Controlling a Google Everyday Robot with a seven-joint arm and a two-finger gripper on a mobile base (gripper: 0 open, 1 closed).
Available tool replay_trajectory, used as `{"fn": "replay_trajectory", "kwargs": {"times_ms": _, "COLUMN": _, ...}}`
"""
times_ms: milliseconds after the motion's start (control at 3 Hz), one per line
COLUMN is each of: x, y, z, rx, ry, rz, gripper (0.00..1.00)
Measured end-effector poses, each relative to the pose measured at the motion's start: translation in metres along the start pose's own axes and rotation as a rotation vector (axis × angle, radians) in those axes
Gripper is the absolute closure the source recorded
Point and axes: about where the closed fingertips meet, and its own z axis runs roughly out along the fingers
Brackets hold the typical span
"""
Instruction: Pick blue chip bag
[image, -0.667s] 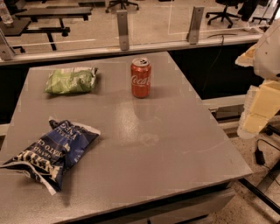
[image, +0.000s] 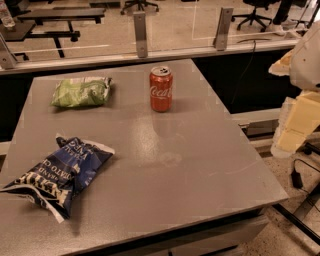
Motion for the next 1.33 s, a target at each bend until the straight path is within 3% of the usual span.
{"fn": "replay_trajectory", "kwargs": {"times_ms": 333, "x": -0.082, "y": -0.006, "z": 0.002, "rx": -0.019, "ry": -0.138, "rz": -0.131, "gripper": 0.0}}
{"fn": "replay_trajectory", "kwargs": {"times_ms": 667, "x": -0.138, "y": -0.001, "z": 0.004, "rx": -0.041, "ry": -0.227, "rz": -0.235, "gripper": 0.0}}
{"fn": "replay_trajectory", "kwargs": {"times_ms": 1000, "x": -0.213, "y": 0.033, "z": 0.017, "rx": -0.083, "ry": -0.322, "rz": -0.423, "gripper": 0.0}}
{"fn": "replay_trajectory", "kwargs": {"times_ms": 1333, "x": -0.255, "y": 0.067, "z": 0.039, "rx": -0.121, "ry": -0.341, "rz": -0.565, "gripper": 0.0}}
